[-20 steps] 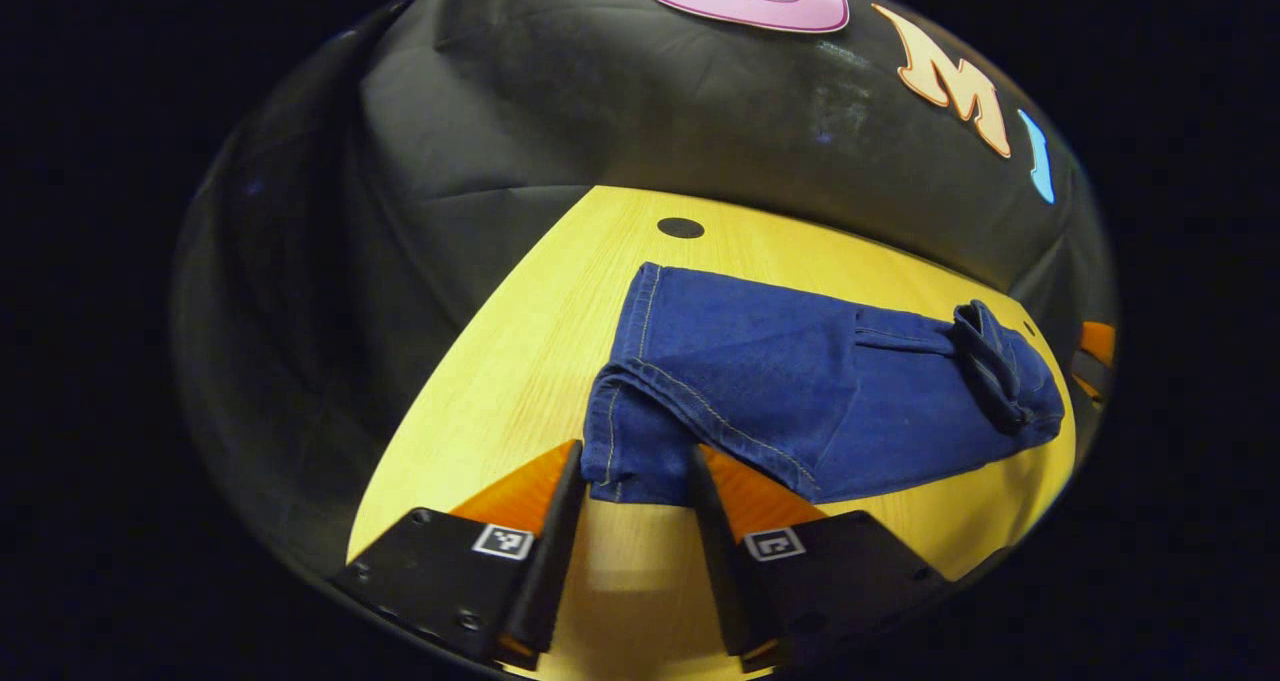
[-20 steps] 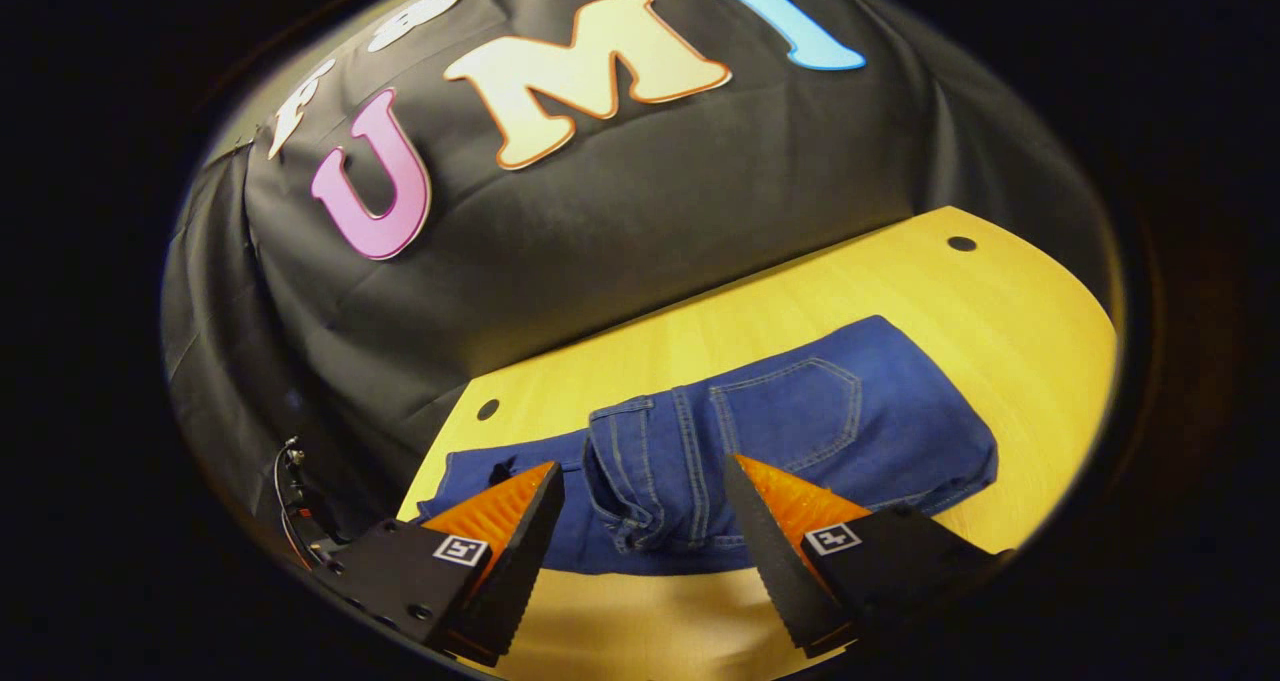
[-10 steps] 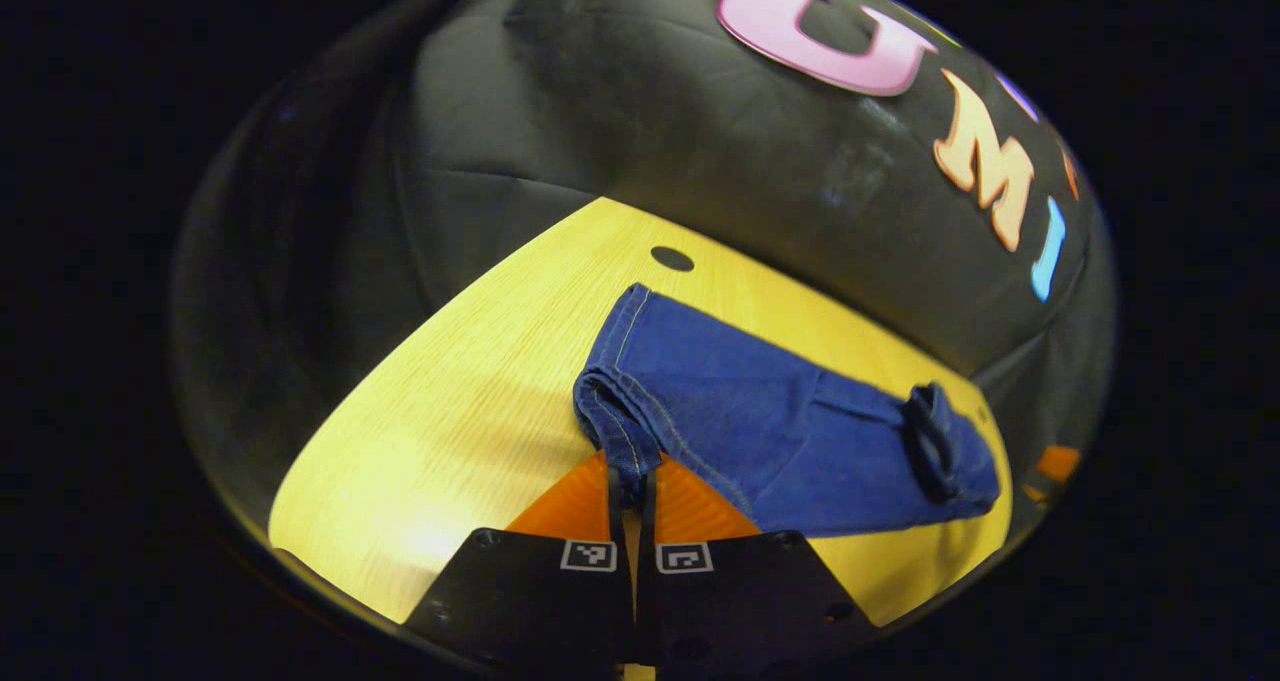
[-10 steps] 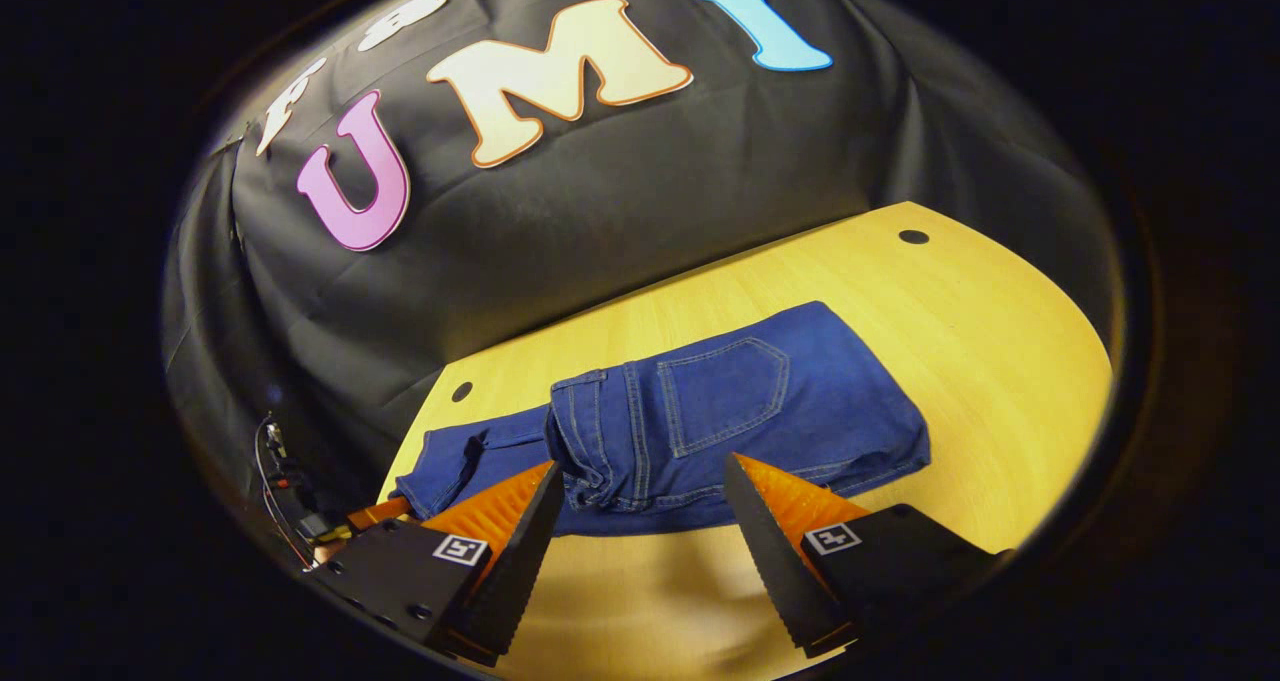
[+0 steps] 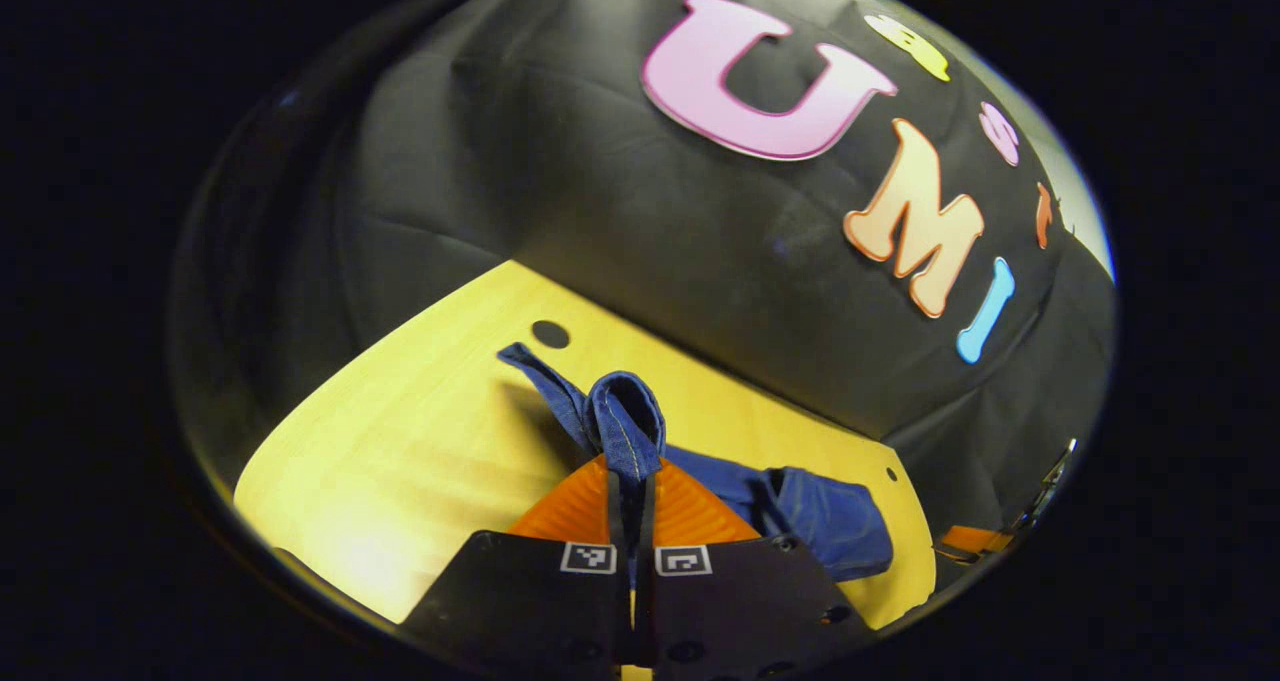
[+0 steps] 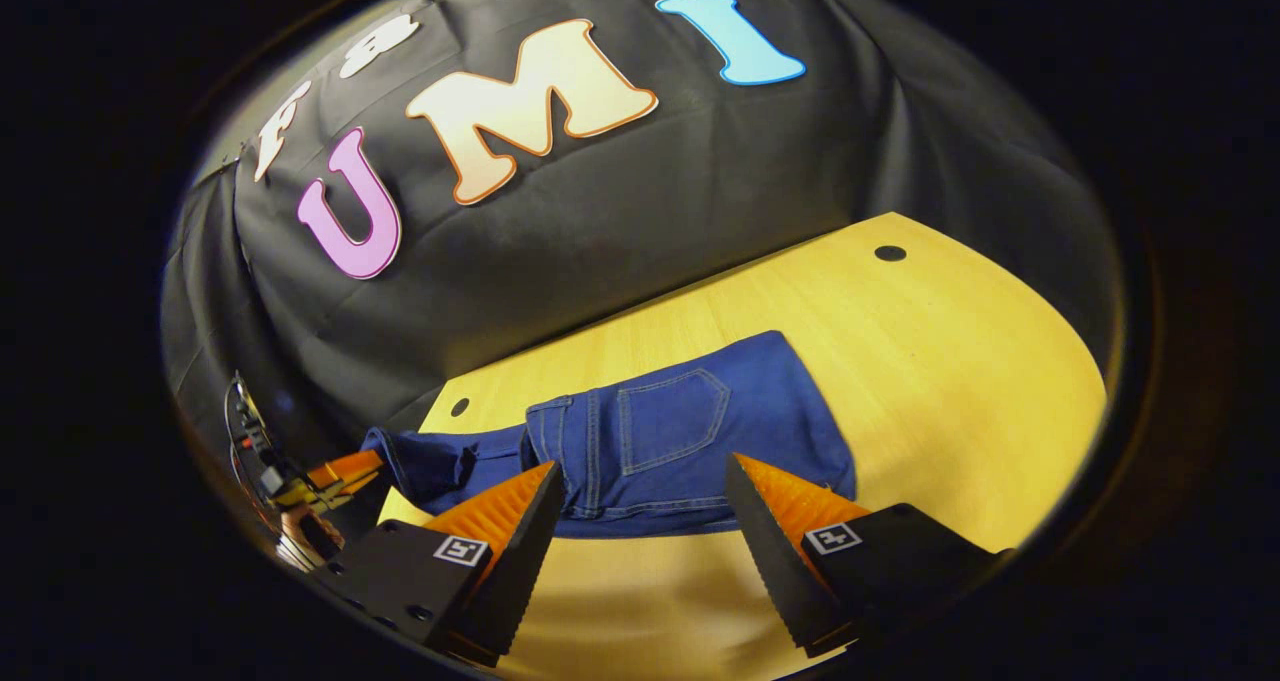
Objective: Grasp the waist and the cuffs of the jeans and fold them to make the two legs overlap; first hold the waist and fold one-third of the jeans toward the cuffs, then hold the cuffs and fold the remaining one-third in the same direction to finish folding.
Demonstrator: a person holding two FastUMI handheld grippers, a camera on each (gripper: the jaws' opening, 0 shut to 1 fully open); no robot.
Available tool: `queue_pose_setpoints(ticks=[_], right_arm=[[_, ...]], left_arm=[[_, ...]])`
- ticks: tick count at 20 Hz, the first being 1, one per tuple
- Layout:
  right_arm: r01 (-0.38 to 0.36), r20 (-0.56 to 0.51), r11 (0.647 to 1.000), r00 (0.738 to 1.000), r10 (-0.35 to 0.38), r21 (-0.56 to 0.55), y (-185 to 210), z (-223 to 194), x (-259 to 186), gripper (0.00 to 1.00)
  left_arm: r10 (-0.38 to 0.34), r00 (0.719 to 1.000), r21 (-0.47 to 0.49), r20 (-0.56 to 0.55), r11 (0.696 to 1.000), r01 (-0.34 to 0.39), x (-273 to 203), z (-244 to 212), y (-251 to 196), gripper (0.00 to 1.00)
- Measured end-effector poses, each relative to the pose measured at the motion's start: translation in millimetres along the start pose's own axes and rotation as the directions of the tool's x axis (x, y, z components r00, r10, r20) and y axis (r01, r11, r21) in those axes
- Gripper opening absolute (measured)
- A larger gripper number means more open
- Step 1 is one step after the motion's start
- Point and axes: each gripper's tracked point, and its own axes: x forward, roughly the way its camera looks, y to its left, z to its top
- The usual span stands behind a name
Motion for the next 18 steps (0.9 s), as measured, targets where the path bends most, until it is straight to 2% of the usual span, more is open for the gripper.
queue_pose_setpoints(ticks=[1,2,3,7,11,14,18], right_arm=[[-0.008,-0.003,1.0,1.0,0.008,-0.008,-8,4,-3,0.99],[-0.018,-0.007,1.0,1.0,0.018,-0.013,-18,9,-6,0.94],[-0.029,-0.012,0.999,1.0,0.028,-0.018,-26,12,-9,0.99],[-0.055,-0.023,0.998,0.998,0.055,-0.038,-62,25,-18,0.99],[-0.077,-0.032,0.996,0.997,0.076,-0.035,-88,31,-23,0.99],[-0.083,-0.016,0.996,0.996,0.082,-0.021,-106,40,-27,0.99],[-0.078,0.001,0.997,0.997,0.078,0.001,-129,49,-30,0.99]], left_arm=[[-0.007,1.0,0.034,-0.004,0.999,0.007,5,-1,-19,0.0],[-0.01,1.0,0.063,-0.003,0.998,0.01,8,-2,-38,0.0],[-0.014,1.0,0.08,0.005,0.997,0.013,13,1,-57,0.0],[-0.063,0.997,0.079,0.044,0.995,0.059,38,10,-136,0.0],[-0.132,0.991,0.145,0.033,0.981,0.126,63,8,-219,0.0],[-0.181,0.984,0.228,-0.001,0.958,0.176,79,-3,-282,0.0],[-0.228,0.97,0.357,-0.079,0.902,0.241,91,-45,-347,0.0]])
